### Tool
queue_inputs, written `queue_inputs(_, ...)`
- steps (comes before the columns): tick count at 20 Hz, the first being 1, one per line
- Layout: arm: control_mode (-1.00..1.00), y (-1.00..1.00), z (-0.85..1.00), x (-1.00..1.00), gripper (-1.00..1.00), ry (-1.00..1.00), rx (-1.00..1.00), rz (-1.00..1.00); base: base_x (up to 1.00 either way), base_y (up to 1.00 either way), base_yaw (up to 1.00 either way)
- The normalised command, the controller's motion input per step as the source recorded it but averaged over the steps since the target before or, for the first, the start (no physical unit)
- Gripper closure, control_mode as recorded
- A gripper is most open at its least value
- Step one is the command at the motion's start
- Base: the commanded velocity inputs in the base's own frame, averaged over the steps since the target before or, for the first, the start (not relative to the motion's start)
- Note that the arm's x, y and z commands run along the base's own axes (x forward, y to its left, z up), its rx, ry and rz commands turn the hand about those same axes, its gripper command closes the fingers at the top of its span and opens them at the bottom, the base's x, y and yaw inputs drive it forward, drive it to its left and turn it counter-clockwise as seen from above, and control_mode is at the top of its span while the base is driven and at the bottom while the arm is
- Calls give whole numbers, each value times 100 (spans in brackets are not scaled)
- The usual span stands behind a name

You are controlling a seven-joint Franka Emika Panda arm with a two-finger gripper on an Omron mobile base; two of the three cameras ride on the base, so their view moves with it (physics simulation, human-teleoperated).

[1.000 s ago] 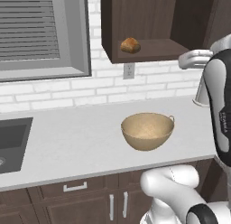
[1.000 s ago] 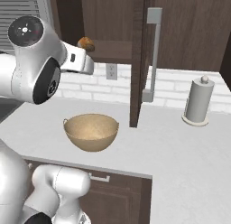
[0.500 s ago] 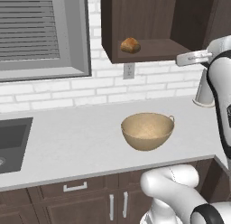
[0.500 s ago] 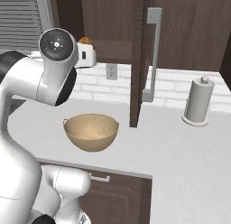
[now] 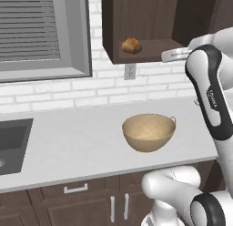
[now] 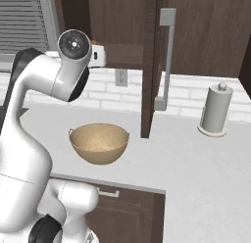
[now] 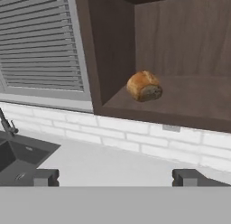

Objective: Open the cabinet, pick up the bread from the cabinet and place it in the basket. Then move the basket to the dining counter.

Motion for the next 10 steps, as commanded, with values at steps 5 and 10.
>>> queue_inputs(5,-100,8,2,77,-100,10,0,0,0,0,0)
queue_inputs(10,-100,12,-1,74,-100,0,0,3,0,0,0)
